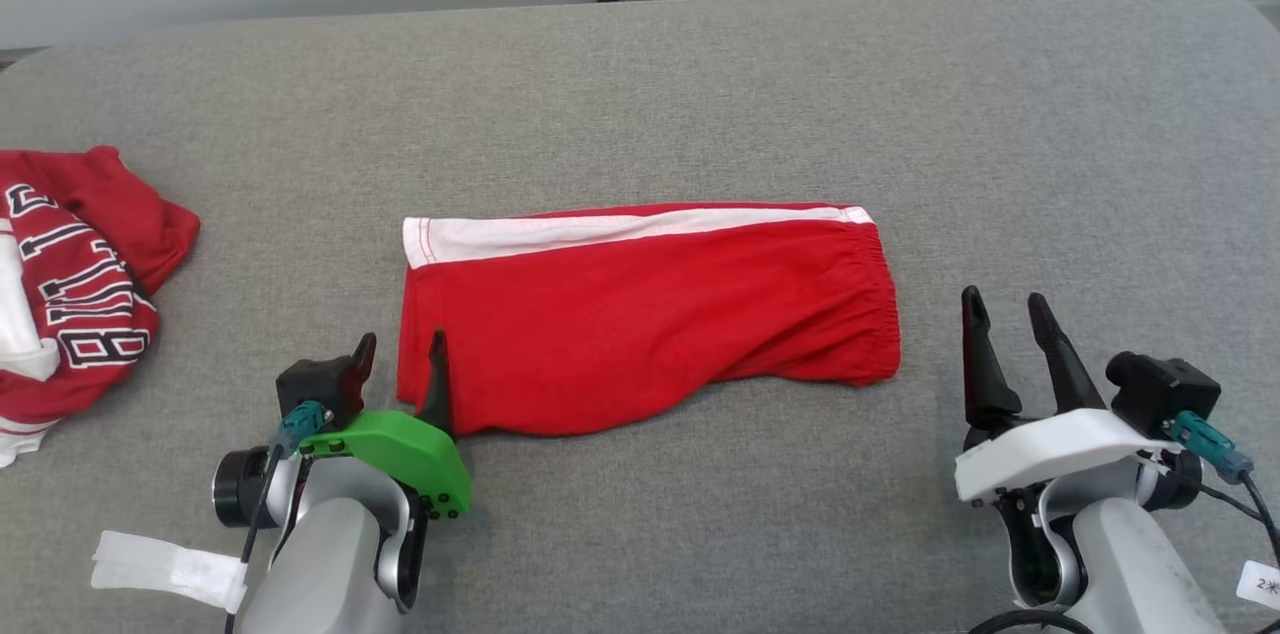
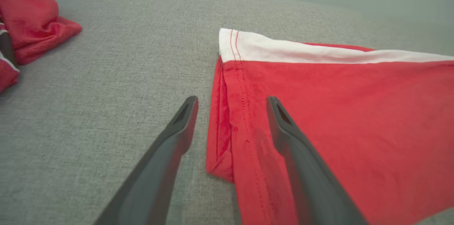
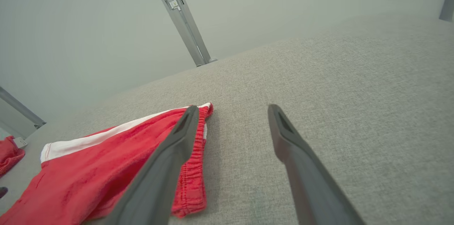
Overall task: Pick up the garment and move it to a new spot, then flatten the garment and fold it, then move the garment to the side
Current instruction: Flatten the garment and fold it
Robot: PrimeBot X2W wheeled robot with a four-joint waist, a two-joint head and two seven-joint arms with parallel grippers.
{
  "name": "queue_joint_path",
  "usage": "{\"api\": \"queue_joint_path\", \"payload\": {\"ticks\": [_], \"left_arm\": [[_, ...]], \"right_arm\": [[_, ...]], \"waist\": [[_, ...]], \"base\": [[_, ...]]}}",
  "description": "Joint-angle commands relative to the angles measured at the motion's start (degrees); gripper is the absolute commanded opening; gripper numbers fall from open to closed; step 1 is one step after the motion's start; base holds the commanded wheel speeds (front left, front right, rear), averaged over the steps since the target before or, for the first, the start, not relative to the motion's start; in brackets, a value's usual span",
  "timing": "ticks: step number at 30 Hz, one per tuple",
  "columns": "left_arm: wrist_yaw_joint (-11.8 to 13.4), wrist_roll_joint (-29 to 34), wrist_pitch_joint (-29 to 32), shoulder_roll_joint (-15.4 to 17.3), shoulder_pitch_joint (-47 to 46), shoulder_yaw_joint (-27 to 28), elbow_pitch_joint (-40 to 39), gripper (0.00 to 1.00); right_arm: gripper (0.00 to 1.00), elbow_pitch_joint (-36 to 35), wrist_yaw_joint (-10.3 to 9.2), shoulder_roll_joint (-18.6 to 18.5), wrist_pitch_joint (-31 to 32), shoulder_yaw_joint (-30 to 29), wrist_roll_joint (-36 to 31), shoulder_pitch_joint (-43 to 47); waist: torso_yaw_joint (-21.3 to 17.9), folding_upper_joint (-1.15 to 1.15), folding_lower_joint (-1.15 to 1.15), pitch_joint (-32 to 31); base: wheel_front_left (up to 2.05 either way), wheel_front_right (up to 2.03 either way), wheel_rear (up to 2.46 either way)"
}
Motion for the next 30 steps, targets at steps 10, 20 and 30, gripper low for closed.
{"api": "queue_joint_path", "payload": {"ticks": [10,20,30], "left_arm": [[0.10,0.58,-0.02,0.06,4.16,0.42,-7.29,1.00],[0.59,0.20,-0.02,0.04,5.11,0.68,-8.84,1.00],[0.30,0.84,-0.02,0.04,5.43,0.91,-8.98,1.00]], "right_arm": [[1.00,14.10,-0.08,-1.26,-0.18,5.77,-0.34,-8.89],[1.00,26.66,-0.07,-0.35,0.04,11.75,2.50,-14.29],[0.00,32.04,-0.04,0.07,0.44,14.77,6.74,-15.73]], "waist": [[5.56,0.00,0.00,3.50],[7.94,0.00,0.00,4.95],[7.96,0.00,0.00,5.60]], "base": [[0.00,0.00,0.00],[0.00,0.00,0.00],[0.00,0.00,0.00]]}}
